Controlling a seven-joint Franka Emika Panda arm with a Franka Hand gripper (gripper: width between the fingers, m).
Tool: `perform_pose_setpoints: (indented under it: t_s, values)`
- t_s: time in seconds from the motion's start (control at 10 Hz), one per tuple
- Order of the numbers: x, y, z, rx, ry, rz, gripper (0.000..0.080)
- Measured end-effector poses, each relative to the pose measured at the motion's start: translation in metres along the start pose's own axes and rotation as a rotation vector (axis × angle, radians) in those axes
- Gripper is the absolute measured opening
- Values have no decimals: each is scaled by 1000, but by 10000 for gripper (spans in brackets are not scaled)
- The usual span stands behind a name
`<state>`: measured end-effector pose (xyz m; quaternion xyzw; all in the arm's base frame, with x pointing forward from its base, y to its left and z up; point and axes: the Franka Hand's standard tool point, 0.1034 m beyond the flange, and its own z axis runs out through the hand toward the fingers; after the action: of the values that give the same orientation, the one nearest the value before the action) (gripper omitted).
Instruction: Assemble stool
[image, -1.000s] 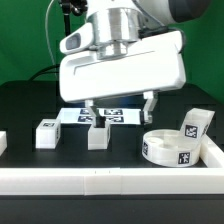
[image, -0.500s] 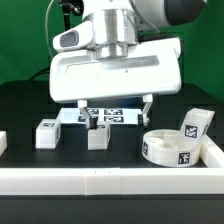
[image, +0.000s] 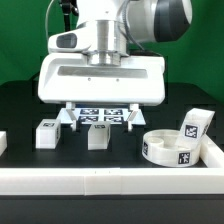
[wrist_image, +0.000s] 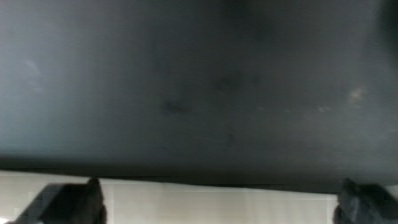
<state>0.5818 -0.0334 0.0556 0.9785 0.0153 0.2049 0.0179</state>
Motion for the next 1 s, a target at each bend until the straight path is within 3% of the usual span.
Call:
perform_pose_setpoints:
  t_s: [0.2,0.3,0.4,0.5,0.6,1.0]
  values:
    - [-2,-4,2,17,-25,4,649]
    - [-6,-9,3,41,-62,20,649]
    - [-14,-14,5,88,-155,73,649]
    - [-14,-9,5,99,-187,79,649]
    - [-16,-11,5,132,-260,76,649]
    - [-15,-12,-5,222,-518,86,649]
